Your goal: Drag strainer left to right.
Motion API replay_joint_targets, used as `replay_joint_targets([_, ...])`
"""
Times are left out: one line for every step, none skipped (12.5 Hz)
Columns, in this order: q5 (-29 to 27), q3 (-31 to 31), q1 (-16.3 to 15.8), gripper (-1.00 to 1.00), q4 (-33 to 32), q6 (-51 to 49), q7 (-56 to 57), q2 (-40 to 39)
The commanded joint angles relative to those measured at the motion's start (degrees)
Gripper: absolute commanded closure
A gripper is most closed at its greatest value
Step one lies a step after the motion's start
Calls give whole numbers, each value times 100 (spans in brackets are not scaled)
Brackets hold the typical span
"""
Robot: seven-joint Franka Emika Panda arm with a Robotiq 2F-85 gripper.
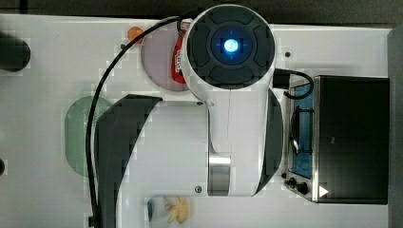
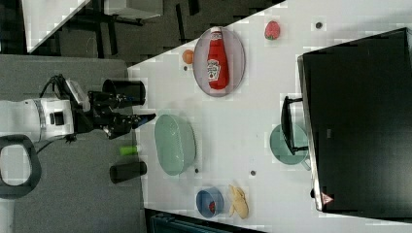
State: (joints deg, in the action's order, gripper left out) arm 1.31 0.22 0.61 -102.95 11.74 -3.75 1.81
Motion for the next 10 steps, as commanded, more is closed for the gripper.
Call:
replay_joint_targets([15,-243,41,-59,-1377,-1166,-499,2579])
replay_joint_targets([21,-248,47,-81,-1378,-1169,-517,2578])
replay_joint_targets([4,-256,46,-99,-1380,-1169,-517,2580])
replay_joint_targets([-84,-215,11,-100,-1380,-1129,-518,2566])
replay_joint_targets([-236,-123,-54,-100,-1383,-1126,-518,2535])
replay_joint_targets([-415,33,-143,-100,-1388,-1123,-518,2475])
replay_joint_targets([-547,234,-225,-100,-1398,-1114,-567,2390])
replay_joint_targets([-588,474,-283,-100,-1402,-1043,-755,2278])
replay_joint_targets([-588,747,-322,-100,-1402,-937,-1106,2143])
replay_joint_targets([-588,1042,-336,-100,-1405,-794,-1572,1993])
